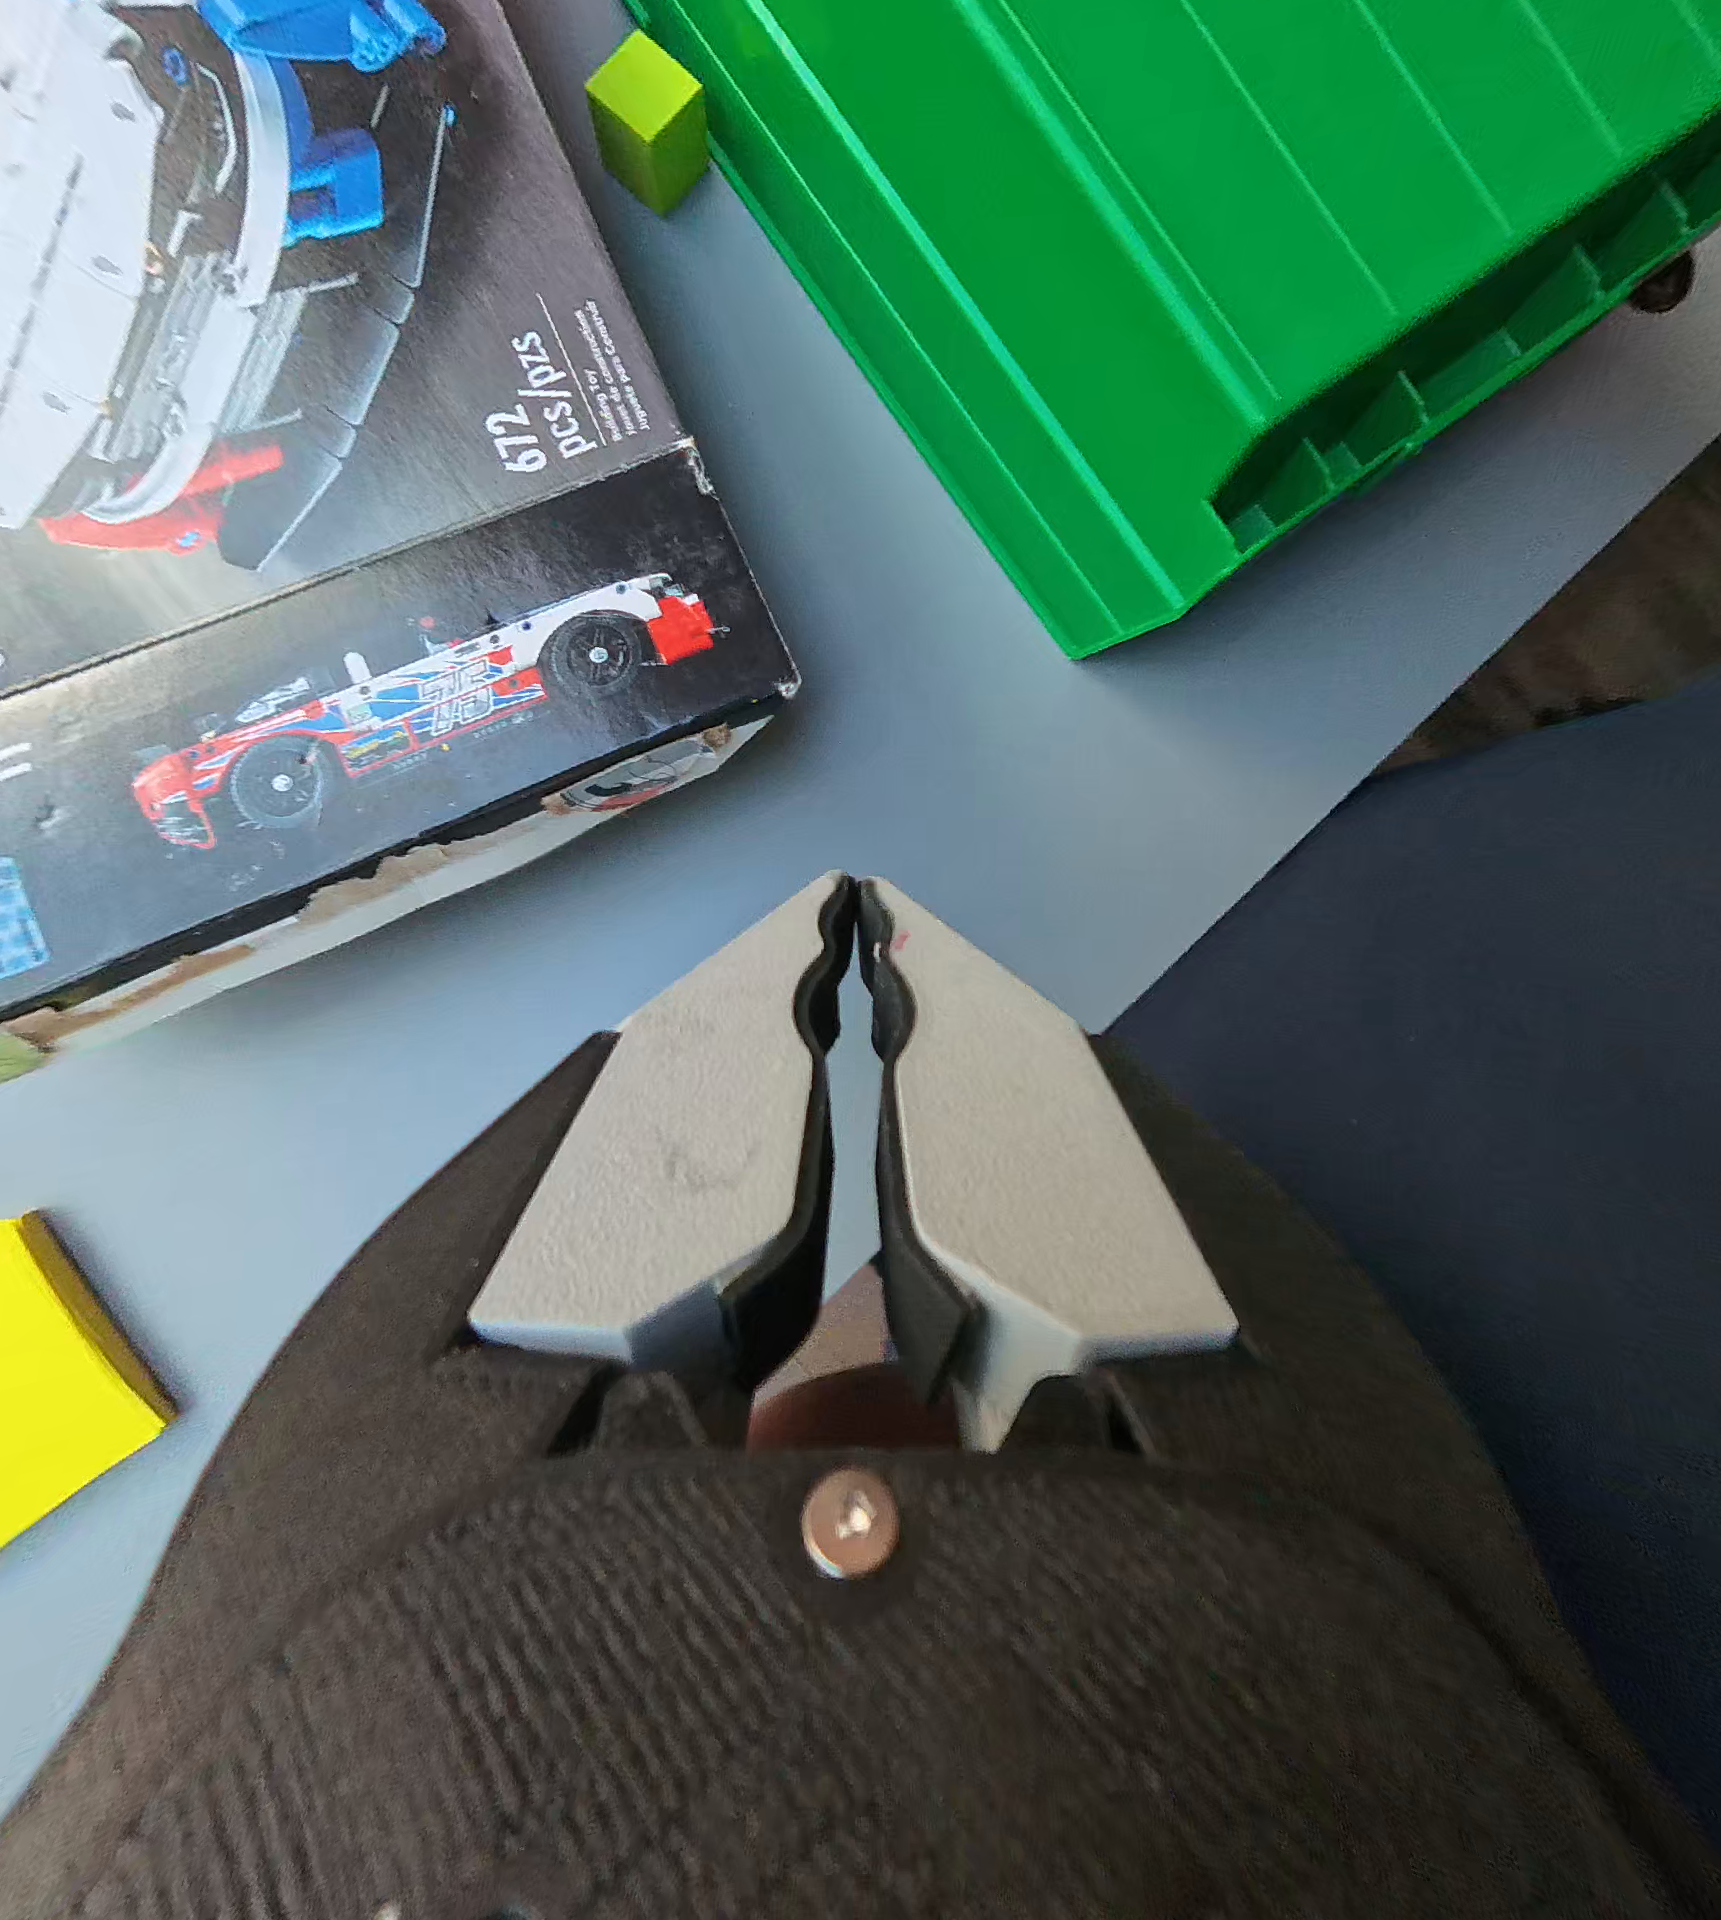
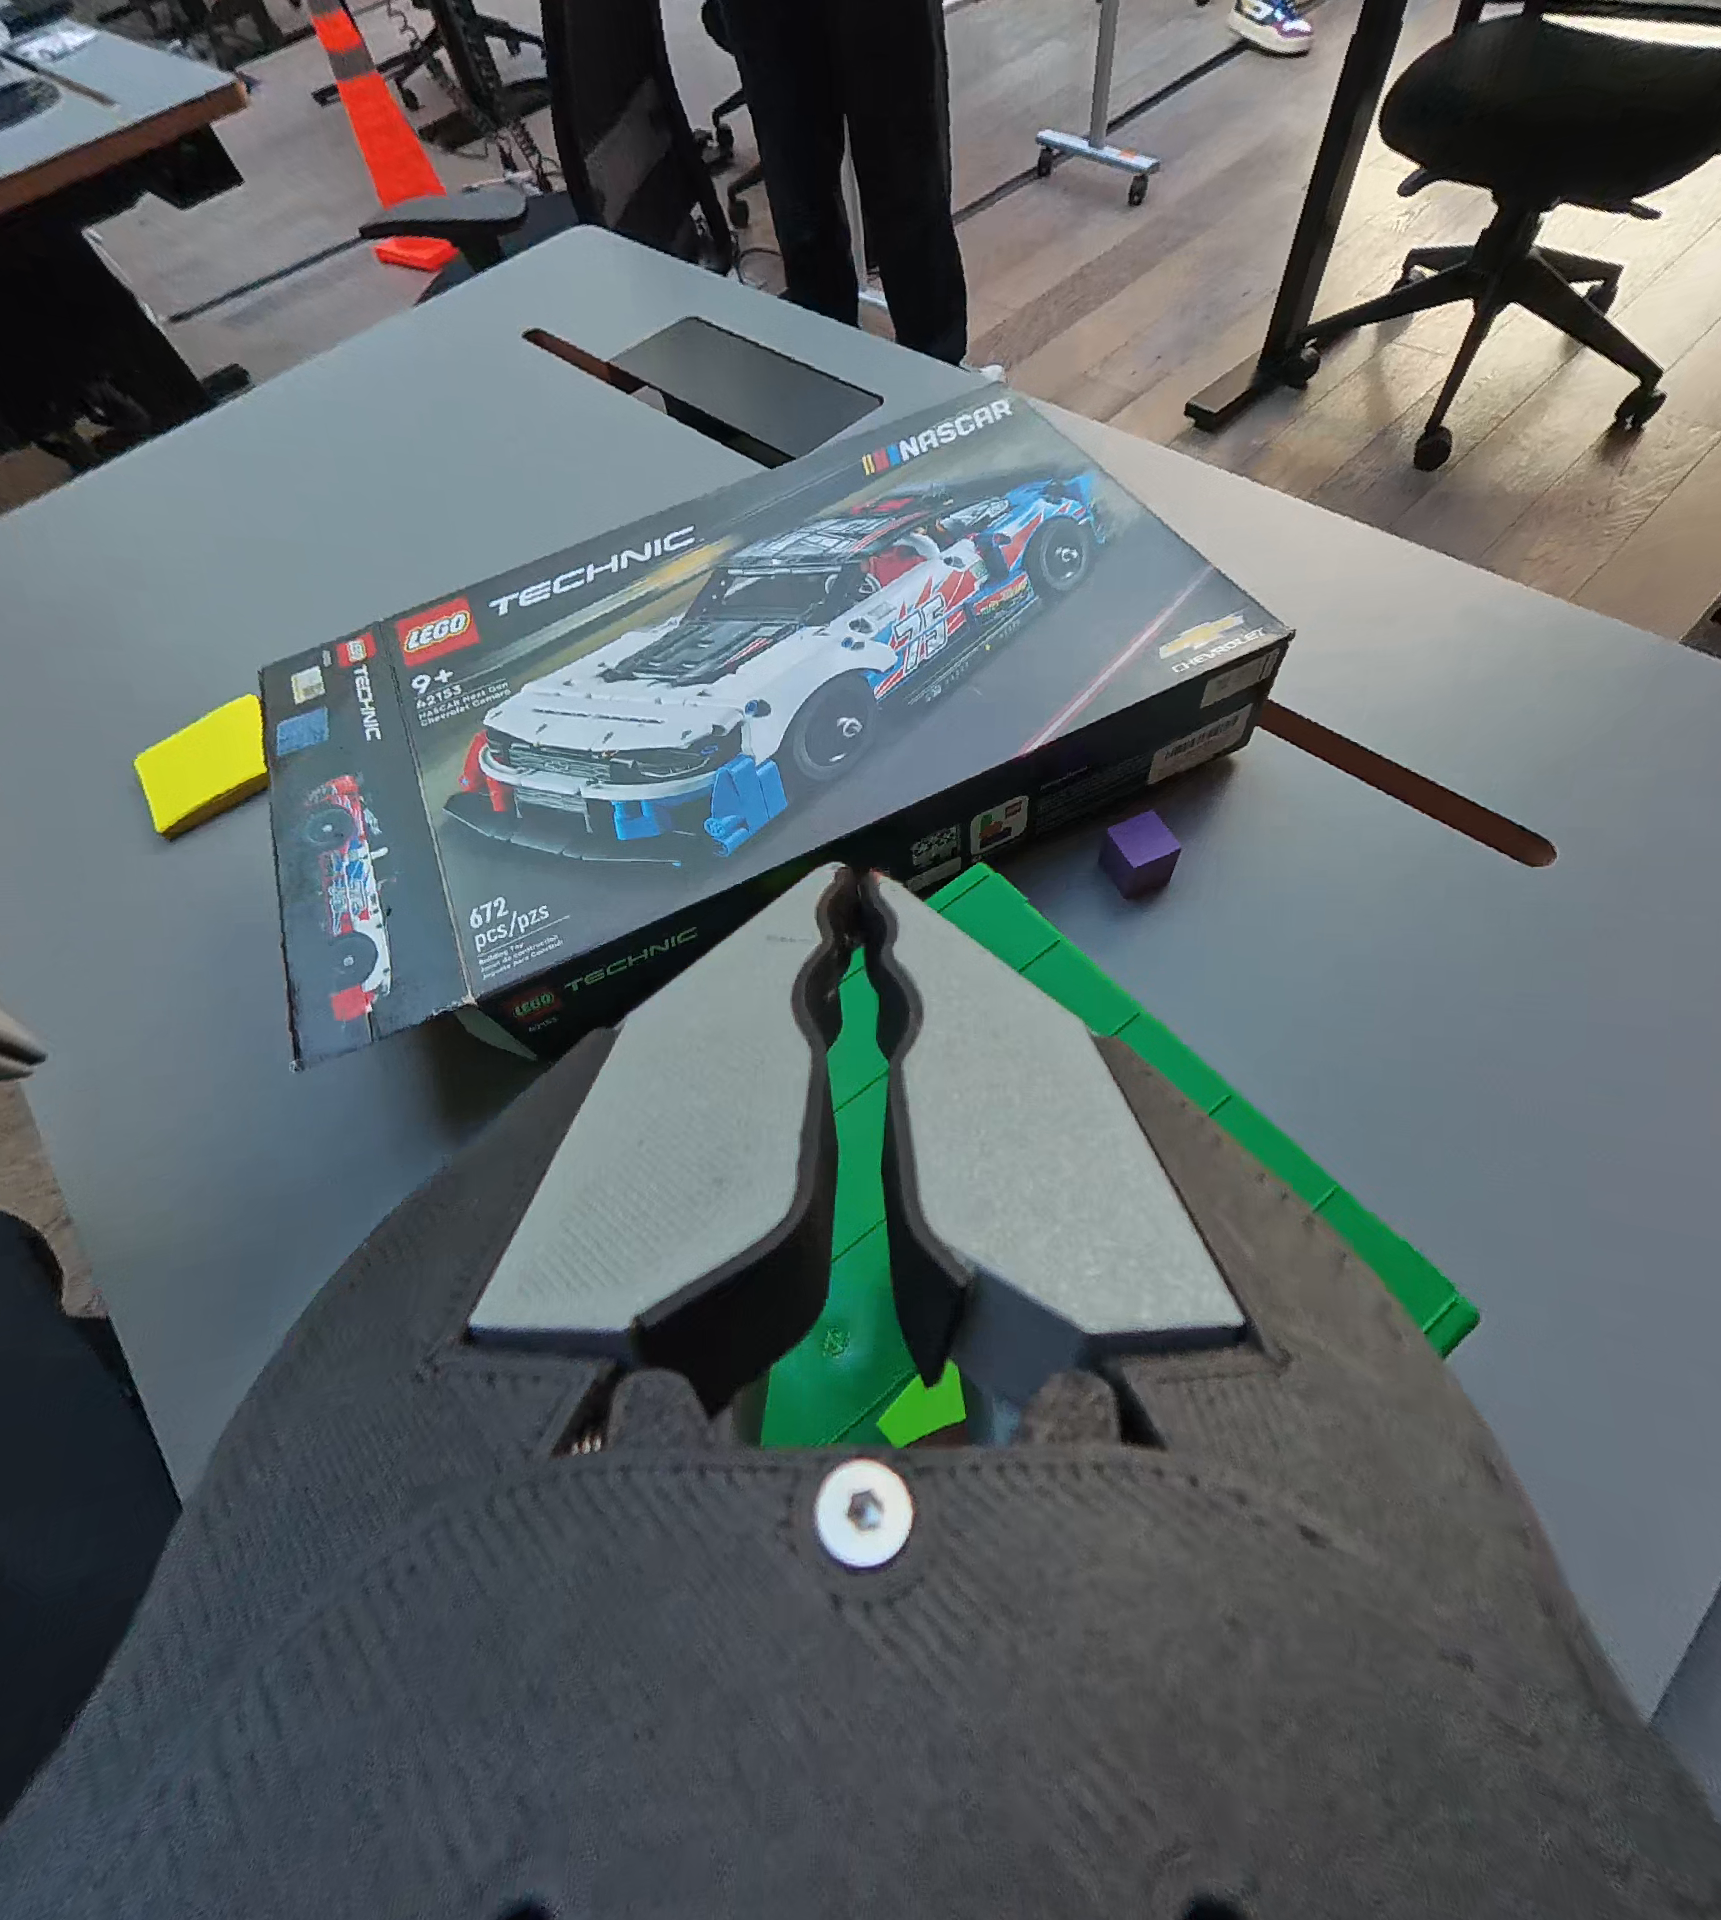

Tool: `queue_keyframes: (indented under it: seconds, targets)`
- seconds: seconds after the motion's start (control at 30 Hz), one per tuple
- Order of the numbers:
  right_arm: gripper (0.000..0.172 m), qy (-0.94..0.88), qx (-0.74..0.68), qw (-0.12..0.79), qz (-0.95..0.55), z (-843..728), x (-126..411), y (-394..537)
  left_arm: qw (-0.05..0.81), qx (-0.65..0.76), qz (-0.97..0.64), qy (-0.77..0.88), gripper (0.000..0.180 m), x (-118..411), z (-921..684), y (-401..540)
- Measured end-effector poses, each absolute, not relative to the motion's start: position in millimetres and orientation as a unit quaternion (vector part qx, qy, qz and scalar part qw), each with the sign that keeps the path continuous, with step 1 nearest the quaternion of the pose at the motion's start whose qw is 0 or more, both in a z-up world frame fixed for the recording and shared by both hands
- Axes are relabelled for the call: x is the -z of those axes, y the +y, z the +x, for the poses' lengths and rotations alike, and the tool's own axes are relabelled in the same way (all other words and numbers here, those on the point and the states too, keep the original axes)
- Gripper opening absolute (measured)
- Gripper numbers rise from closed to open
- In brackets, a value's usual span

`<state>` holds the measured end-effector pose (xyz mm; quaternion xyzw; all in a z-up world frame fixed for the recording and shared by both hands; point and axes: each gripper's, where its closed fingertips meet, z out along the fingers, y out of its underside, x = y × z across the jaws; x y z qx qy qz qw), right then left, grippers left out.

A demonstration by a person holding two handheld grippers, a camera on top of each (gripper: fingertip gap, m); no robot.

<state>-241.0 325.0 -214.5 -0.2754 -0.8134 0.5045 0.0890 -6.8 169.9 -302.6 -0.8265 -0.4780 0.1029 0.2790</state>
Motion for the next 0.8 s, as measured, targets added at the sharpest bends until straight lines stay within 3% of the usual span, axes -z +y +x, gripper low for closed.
queue_keyframes:
  seconds: [0.07,0.2,0.8]
  targets:
    - [0.006,-0.82,-0.487,0.084,-0.289,-243,220,327,0.29,-0.077,-0.824,-0.481,0.0,303,-4,173]
    - [0.0,-0.832,-0.46,0.084,-0.299,-239,221,333,0.295,-0.018,-0.835,-0.464,0.0,306,9,176]
    - [0.0,-0.836,-0.39,0.123,-0.367,-171,197,298,0.382,-0.002,-0.844,-0.376,0.0,317,45,109]
